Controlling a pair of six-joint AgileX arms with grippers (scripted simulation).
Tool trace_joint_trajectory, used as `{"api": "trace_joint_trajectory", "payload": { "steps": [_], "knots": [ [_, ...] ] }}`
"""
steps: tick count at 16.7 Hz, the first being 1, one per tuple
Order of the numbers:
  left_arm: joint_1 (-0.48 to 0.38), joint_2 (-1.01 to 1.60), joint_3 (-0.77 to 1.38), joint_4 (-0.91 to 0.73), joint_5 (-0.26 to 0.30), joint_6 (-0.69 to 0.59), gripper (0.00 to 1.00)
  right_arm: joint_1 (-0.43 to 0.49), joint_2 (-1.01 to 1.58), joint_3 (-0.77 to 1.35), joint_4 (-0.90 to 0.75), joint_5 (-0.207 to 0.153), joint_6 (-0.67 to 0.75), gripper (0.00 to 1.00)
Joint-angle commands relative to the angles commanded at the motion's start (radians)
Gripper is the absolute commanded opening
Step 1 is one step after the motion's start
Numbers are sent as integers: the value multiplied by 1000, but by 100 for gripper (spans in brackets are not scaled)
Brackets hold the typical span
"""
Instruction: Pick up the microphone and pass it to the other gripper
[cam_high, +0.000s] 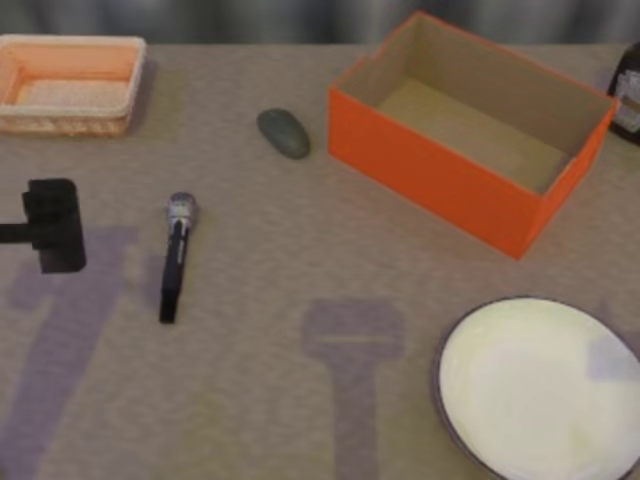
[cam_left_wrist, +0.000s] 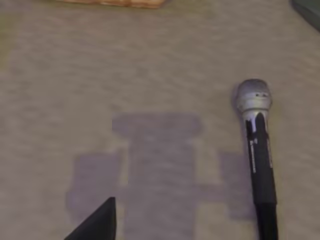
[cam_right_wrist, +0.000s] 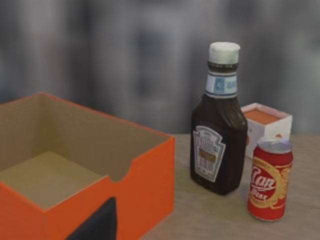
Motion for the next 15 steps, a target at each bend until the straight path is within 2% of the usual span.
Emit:
{"api": "trace_joint_trajectory", "payload": {
  "steps": [8,15],
  "knots": [
    [-123,781,537,-381,-19,-108,100,0,0,0,0,0,0,100],
    [-176,1080,792,-527,-25,-158,100,0,0,0,0,0,0,100]
  ]
}}
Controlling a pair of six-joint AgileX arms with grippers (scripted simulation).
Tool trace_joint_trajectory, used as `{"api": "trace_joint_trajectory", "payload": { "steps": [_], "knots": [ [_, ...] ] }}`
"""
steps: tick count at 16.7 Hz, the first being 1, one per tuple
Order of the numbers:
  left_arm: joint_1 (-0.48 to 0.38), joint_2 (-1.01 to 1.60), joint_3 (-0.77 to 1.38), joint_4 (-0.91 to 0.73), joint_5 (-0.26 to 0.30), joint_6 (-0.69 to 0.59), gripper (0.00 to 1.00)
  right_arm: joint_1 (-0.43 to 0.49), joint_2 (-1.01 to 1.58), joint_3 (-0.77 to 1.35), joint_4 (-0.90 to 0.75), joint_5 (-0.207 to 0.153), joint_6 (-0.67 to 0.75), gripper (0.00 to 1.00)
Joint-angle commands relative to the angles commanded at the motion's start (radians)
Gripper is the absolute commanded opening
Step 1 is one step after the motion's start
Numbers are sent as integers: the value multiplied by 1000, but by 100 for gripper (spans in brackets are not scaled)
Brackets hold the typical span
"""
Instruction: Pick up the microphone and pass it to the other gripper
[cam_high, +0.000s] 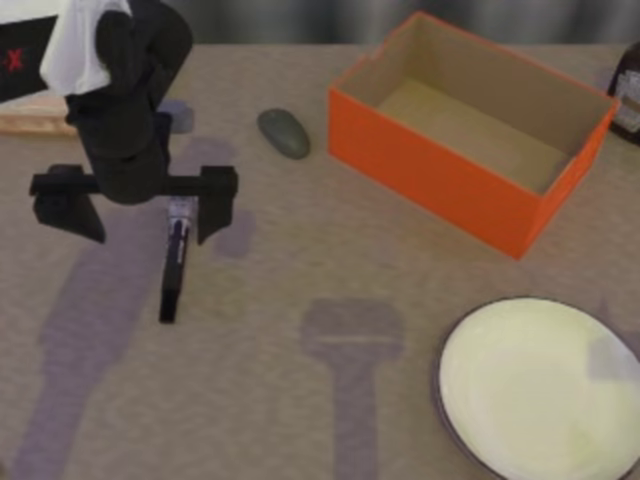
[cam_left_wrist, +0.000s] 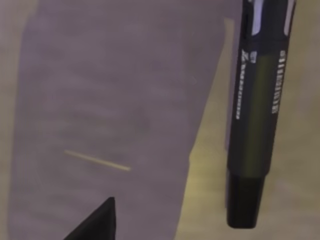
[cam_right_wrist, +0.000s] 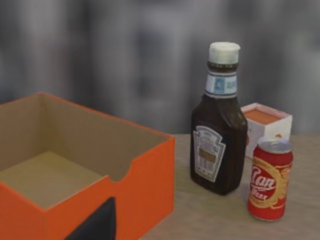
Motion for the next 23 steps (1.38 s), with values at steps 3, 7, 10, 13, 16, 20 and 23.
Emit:
{"api": "trace_joint_trajectory", "payload": {
  "steps": [3,7,10,13,16,20,23],
  "knots": [
    [-1,6,5,-3,0,-1,100,0,0,0,0,0,0,100],
    [4,13,-6,16,0,2,100,0,0,0,0,0,0,100],
    [6,65,-48,110,1,7,100,0,0,0,0,0,0,100],
    [10,135,-104,242,2,12,100,0,0,0,0,0,0,100],
    [13,183,-142,325,2,16,100,0,0,0,0,0,0,100],
    [14,187,-145,331,2,16,100,0,0,0,0,0,0,100],
    [14,187,-145,331,2,16,77,0,0,0,0,0,0,100]
  ]
}}
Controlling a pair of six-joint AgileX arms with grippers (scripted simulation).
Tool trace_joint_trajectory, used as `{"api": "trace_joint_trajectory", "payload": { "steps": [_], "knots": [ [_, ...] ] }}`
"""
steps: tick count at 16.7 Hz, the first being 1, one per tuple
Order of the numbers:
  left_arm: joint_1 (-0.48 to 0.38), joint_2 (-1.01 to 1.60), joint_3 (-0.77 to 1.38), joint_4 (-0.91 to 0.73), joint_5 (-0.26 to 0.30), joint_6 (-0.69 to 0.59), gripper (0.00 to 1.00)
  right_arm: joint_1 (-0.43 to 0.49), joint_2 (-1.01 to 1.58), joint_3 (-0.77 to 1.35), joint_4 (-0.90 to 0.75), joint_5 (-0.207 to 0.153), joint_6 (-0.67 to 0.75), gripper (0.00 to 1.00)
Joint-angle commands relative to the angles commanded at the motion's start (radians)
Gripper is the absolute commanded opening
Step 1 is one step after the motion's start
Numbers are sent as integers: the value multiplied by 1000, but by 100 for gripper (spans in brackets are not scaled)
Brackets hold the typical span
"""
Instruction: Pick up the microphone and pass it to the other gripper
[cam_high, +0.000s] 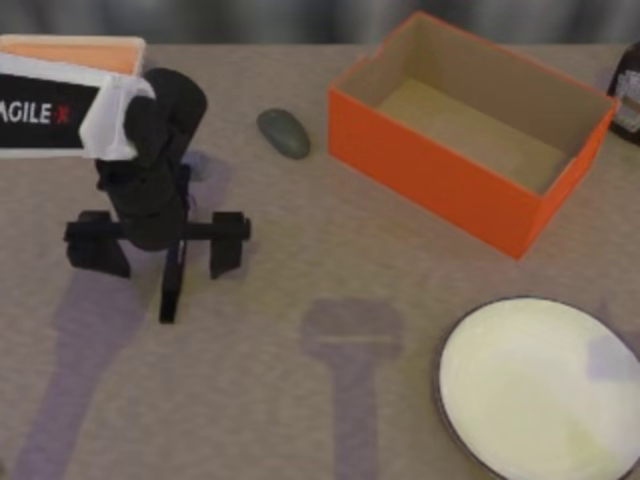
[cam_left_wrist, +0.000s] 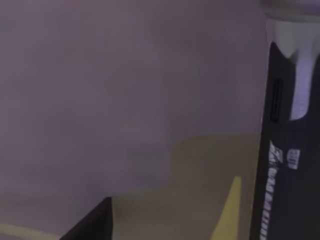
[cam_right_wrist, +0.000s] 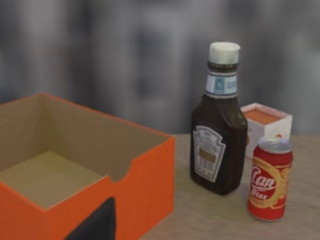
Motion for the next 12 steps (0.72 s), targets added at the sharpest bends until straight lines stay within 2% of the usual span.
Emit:
{"api": "trace_joint_trajectory", "payload": {
  "steps": [10,12],
  "knots": [
    [0,0,0,0,0,0,2,0,0,0,0,0,0,100],
    [0,0,0,0,0,0,0,0,0,0,0,0,0,100]
  ]
}}
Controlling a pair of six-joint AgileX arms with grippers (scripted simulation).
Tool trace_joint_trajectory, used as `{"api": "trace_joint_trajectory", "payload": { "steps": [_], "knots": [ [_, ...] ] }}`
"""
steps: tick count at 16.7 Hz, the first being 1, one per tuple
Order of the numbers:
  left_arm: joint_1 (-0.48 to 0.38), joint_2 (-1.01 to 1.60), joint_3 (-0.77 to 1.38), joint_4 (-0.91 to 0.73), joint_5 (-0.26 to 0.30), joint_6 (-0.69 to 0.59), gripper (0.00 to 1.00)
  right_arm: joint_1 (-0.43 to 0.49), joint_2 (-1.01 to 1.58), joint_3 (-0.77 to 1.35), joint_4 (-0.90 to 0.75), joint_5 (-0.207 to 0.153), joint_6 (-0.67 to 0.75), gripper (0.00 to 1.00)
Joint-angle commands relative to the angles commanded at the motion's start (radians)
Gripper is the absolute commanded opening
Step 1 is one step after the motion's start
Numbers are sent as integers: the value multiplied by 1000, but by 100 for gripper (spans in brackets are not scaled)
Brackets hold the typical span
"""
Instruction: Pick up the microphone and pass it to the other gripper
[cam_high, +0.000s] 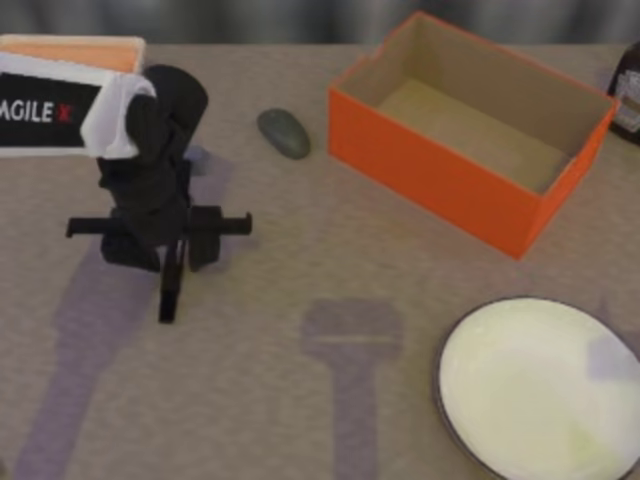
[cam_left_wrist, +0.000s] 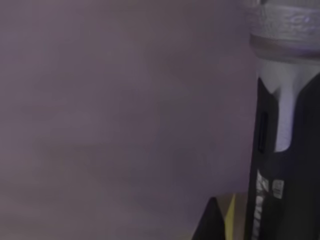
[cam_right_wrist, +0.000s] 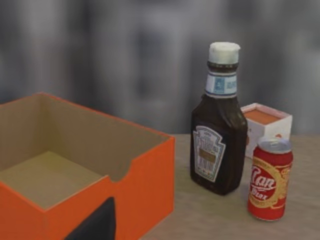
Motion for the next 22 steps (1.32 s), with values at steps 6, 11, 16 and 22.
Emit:
{"api": "trace_joint_trajectory", "payload": {
  "steps": [6,11,16,22],
  "knots": [
    [0,0,0,0,0,0,0,0,0,0,0,0,0,100],
    [-6,-64,10,49,40,10,0,0,0,0,0,0,0,100],
    [4,-119,-63,339,154,67,0,0,0,0,0,0,0,100],
    [22,-226,-213,873,347,166,0,0,0,0,0,0,0,100]
  ]
}}
